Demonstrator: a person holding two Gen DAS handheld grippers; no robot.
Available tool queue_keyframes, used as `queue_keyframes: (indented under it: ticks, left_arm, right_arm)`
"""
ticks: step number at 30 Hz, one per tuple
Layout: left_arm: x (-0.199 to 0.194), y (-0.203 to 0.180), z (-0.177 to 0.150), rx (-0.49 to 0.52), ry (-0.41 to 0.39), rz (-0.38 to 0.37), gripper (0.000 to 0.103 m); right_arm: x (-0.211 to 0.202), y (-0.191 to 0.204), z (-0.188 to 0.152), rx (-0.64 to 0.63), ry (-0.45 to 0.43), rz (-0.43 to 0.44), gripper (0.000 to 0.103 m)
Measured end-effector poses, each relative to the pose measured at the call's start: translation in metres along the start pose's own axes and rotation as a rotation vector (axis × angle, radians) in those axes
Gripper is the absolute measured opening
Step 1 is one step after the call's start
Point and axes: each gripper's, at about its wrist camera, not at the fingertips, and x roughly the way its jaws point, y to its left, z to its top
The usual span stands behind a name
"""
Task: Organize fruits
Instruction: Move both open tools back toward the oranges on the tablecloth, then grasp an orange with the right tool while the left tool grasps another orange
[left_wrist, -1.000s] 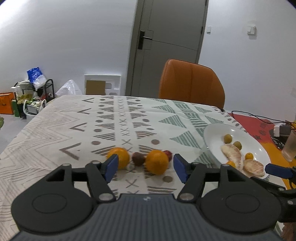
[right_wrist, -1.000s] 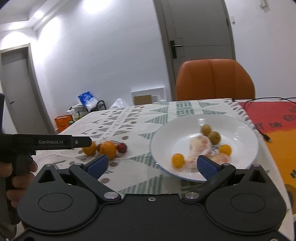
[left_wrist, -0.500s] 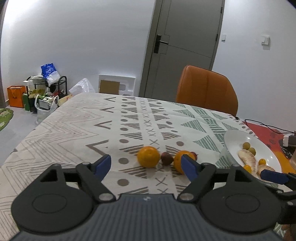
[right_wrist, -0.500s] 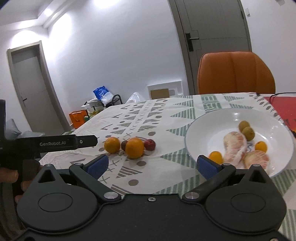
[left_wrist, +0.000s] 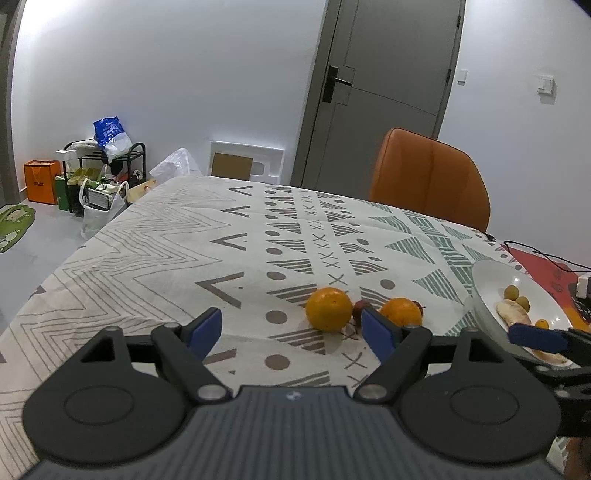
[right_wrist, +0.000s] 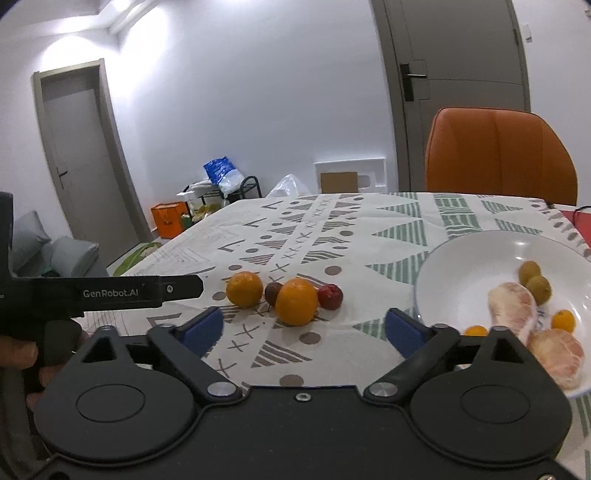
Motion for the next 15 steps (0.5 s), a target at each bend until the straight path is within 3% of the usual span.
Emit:
queue_keyframes:
  ticks: [2,15]
  left_arm:
    - [0.002,0.002,0.001,-0.004,0.003,0.0,0.08]
    - [0.019,-0.002,0.005,0.003,0.011,-0.013,0.073]
  right_arm:
    - [0.006,0.001,0.001,-0.001,0.013,0.004,0.08]
    - [0.029,0.003,0.01,-0.008,0.049,0.04,0.06]
